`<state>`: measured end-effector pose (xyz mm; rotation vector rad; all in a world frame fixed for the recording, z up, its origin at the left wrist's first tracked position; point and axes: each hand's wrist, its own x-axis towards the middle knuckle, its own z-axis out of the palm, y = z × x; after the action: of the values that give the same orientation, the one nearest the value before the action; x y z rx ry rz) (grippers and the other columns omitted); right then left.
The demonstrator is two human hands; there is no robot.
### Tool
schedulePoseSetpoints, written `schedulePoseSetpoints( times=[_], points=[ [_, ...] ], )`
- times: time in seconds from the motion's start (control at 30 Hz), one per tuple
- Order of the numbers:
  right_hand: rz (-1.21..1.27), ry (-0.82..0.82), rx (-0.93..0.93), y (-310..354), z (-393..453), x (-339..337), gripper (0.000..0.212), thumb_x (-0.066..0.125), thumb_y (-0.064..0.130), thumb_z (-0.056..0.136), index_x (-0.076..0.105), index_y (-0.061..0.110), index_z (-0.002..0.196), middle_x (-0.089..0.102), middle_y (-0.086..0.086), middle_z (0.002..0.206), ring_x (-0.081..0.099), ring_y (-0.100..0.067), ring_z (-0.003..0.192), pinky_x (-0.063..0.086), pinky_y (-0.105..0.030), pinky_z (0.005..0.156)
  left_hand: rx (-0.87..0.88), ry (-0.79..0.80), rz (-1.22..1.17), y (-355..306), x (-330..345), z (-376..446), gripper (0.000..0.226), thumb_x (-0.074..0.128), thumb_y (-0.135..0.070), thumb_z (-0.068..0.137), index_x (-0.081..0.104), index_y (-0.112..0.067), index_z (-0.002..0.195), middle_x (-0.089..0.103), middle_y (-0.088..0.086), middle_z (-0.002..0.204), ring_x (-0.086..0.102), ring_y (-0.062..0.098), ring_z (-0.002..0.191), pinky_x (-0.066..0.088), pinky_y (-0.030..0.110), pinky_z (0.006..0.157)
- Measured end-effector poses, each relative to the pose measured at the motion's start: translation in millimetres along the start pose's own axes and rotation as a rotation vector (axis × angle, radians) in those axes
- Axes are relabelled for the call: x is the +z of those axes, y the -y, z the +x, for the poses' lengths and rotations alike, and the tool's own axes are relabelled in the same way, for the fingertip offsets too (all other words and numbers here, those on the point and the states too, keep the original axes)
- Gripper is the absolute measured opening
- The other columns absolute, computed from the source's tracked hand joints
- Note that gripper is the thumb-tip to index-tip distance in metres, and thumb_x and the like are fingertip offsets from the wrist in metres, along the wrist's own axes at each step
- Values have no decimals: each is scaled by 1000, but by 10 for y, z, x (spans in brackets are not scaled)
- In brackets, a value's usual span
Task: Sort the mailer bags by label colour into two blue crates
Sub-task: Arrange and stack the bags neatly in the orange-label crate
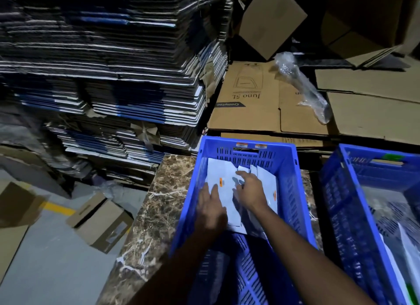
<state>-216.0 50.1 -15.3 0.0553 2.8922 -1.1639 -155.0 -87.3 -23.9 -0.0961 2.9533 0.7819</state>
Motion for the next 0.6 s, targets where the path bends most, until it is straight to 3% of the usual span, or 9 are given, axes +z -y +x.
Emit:
schedulePoseSetpoints(
  times=[0.1,0.17,0.27,0.33,0.4,0.47,0.6],
  points=[
    [-50,-176,57,-101,74,35,36,55,12,95,59,11,130,57,-13,129,52,-30,119,44,-37,100,218,-56,106,65,211,74,64,62,-29,74,52,-10,135,46,22,145,49,39,130,43,47,105],
    [-113,-204,25,-152,71,84,37,53,15,96,56,9,132,55,-14,134,47,-31,126,43,-40,102,236,-59,100,138,291,158,58,61,-30,76,52,-14,131,49,20,143,52,38,127,49,48,99],
    [-305,-57,-222,-166,104,215,46,51,20,95,50,13,141,45,-13,149,37,-32,140,32,-43,115,270,-44,48,209,339,140,48,46,-25,86,48,-12,132,56,20,137,47,34,129,38,43,101],
    [-355,94,-324,-121,189,319,50,45,27,98,40,20,147,32,-7,159,23,-26,148,23,-45,119,282,-48,89,197,448,131,46,34,-20,92,44,-7,135,58,13,136,44,34,129,25,44,112],
    [-385,197,-332,-94,298,426,51,38,33,102,30,24,152,18,0,164,11,-21,152,14,-47,121,210,-20,101,221,371,173,45,25,-20,99,40,-15,141,56,-6,138,41,19,134,12,30,119],
    [-432,251,-306,-108,395,527,52,32,35,105,23,24,155,11,1,165,6,-19,152,9,-47,121,132,34,-26,170,336,205,46,25,-37,106,34,-26,150,38,-15,150,29,5,142,8,16,117],
    [-425,377,-196,-176,500,632,53,26,36,106,14,25,157,7,2,166,5,-17,152,8,-46,122,34,-128,-28,314,510,365,42,40,-30,104,42,-17,144,37,0,152,32,14,140,18,30,120]
  ],
)
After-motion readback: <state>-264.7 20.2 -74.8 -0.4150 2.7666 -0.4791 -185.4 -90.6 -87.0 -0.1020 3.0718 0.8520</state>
